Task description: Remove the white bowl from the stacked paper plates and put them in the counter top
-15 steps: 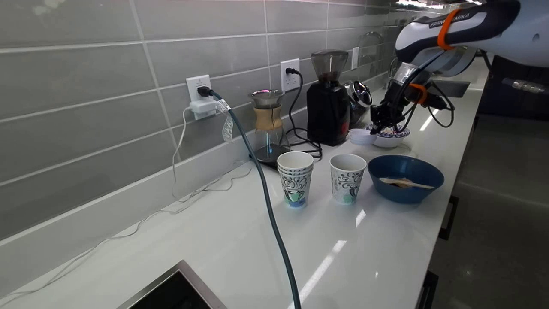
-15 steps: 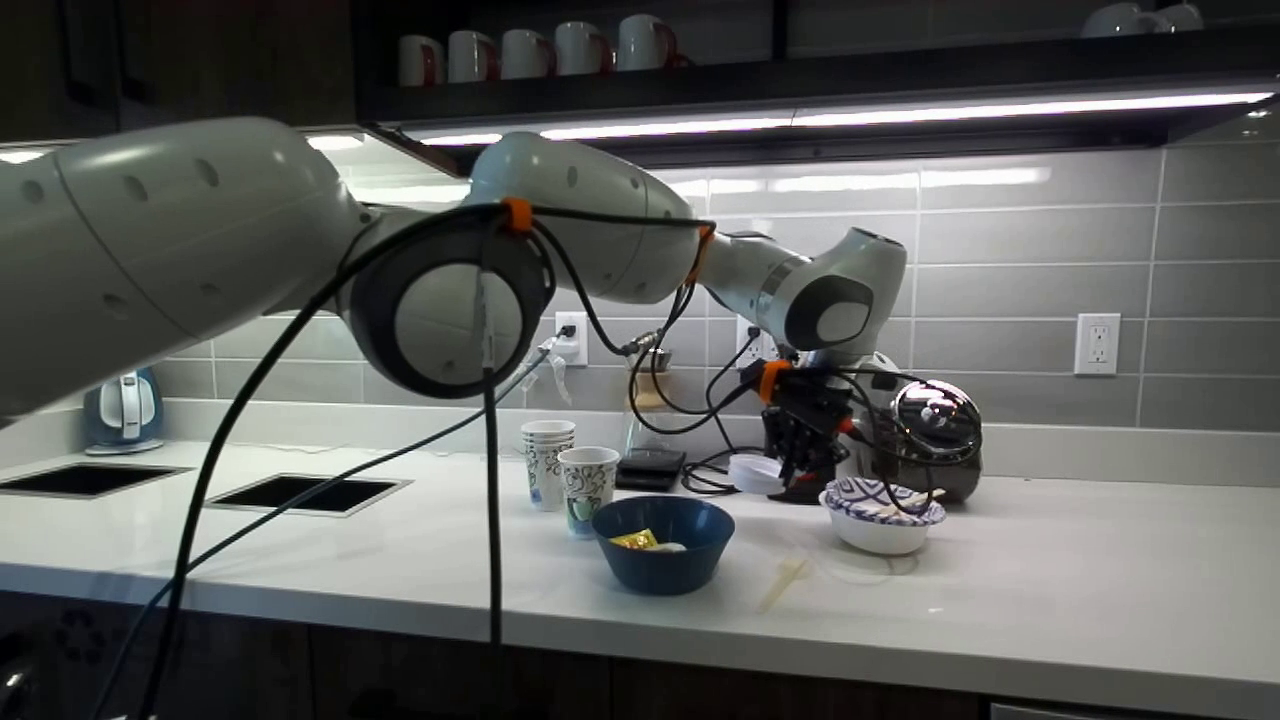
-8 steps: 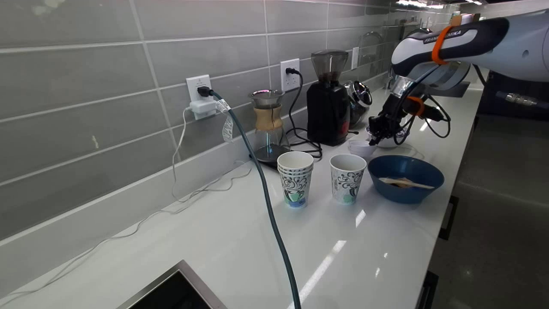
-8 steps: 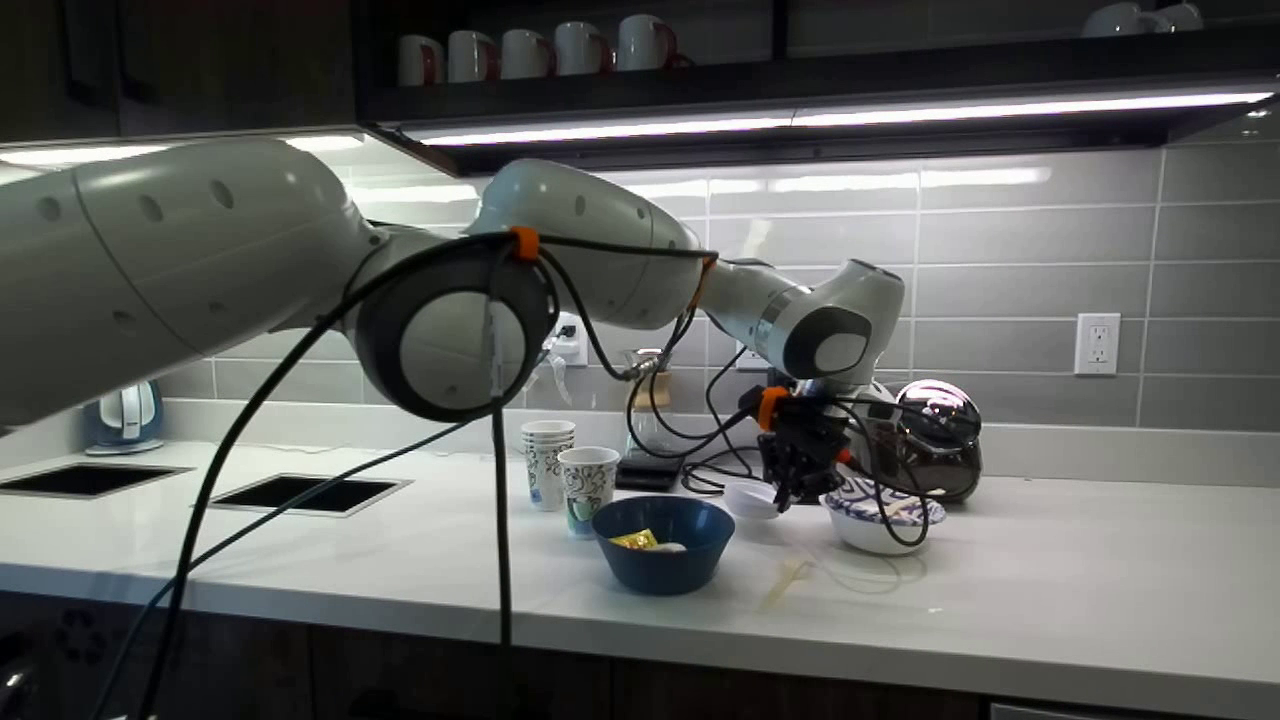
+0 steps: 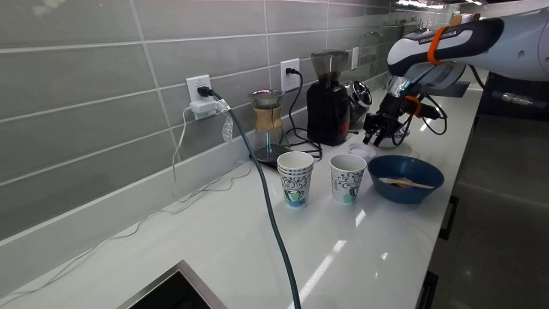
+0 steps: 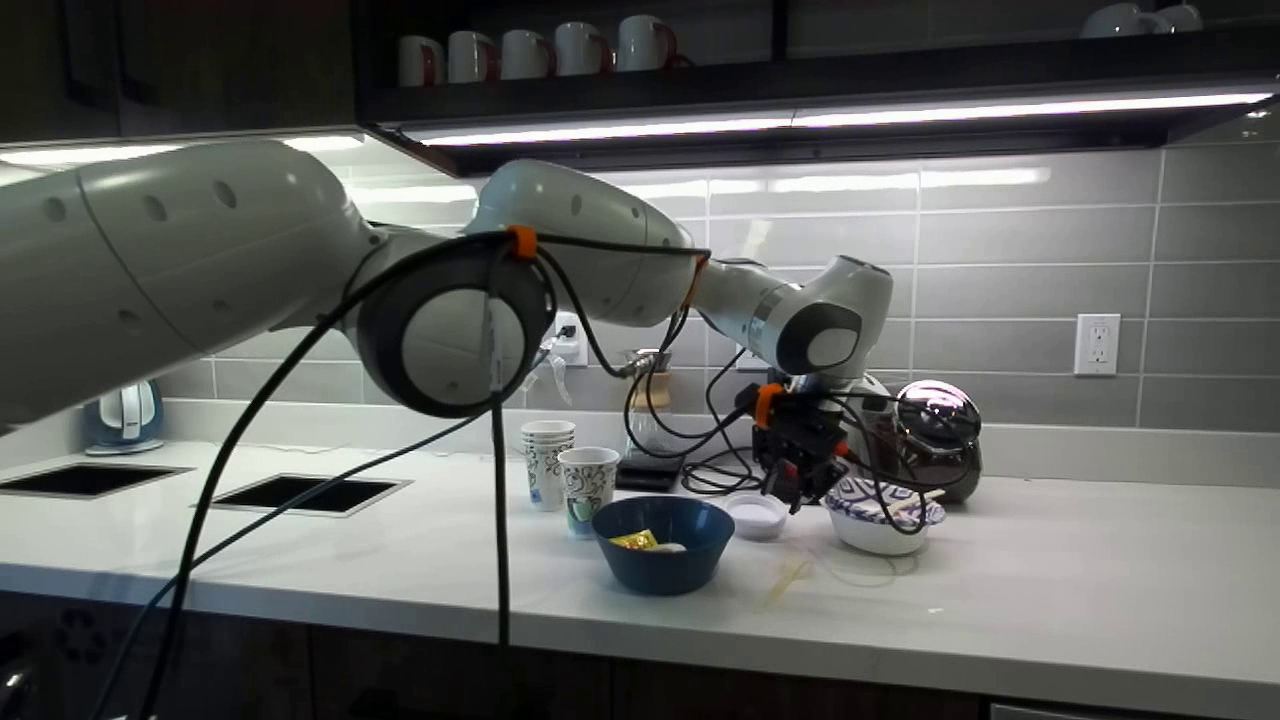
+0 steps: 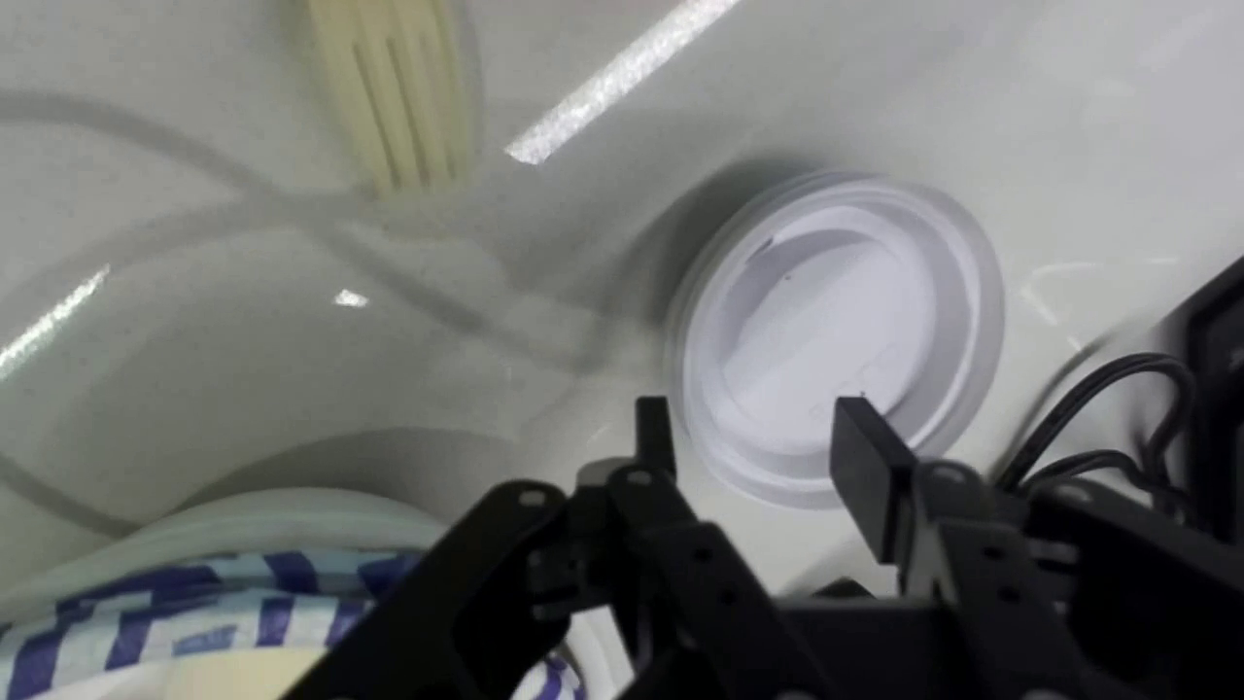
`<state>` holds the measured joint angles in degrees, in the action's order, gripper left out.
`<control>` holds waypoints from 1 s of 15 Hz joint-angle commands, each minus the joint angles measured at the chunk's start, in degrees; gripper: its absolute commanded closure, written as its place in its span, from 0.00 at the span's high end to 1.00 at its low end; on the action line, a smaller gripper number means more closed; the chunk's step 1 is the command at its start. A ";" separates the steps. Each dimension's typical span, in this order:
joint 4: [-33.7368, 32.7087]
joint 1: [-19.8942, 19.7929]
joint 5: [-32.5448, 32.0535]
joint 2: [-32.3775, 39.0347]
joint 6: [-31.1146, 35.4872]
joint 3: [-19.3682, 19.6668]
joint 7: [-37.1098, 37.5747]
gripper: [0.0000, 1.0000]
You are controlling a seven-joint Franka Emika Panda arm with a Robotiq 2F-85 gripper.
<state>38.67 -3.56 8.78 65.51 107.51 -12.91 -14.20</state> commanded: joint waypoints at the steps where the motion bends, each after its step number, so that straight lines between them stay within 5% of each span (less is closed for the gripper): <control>1: 0.76 1.34 -1.46 -3.67 0.54 0.83 0.74 0.80; 5: 3.02 3.32 -2.60 -10.15 0.46 3.29 8.72 1.00; 9: 6.06 6.93 -8.37 -16.34 -1.20 8.66 18.12 1.00; 15: 20.65 8.02 -11.53 -28.06 -2.37 8.88 13.03 1.00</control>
<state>48.00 4.85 -2.41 45.76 105.54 -3.61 1.24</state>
